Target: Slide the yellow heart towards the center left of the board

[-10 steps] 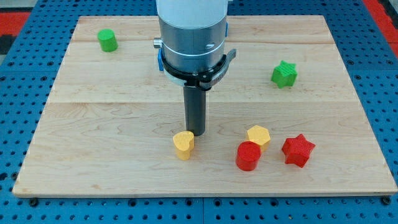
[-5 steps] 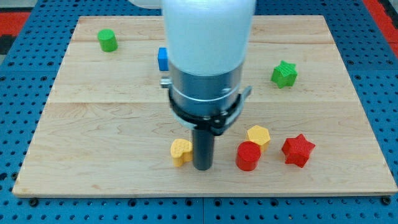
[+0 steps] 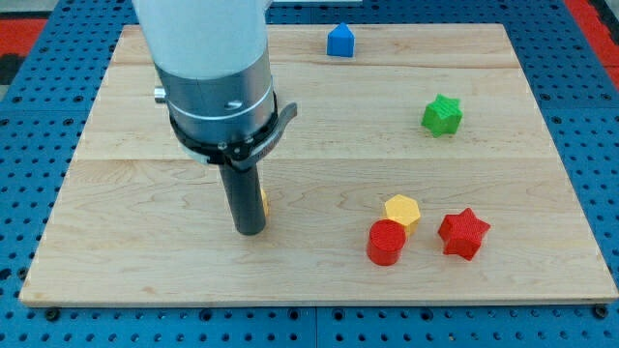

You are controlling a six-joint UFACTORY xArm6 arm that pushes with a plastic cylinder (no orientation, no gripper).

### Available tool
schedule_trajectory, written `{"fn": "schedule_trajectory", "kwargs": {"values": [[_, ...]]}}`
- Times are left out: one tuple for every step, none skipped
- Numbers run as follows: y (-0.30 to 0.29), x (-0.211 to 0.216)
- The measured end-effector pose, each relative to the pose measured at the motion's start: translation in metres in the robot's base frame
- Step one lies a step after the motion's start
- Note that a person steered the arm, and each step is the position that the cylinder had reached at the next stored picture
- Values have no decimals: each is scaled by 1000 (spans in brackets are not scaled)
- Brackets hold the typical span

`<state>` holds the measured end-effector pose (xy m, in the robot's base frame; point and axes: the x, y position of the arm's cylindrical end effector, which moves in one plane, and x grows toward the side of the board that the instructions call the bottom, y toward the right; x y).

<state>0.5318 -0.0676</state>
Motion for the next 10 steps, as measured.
{"fn": "schedule_trajectory", "kwargs": {"values": [[-1, -25], [-3, -44], [-5, -53], [15, -44], [55, -35], [55, -54], [51, -65], [43, -68], [28, -76], [6, -88]]}}
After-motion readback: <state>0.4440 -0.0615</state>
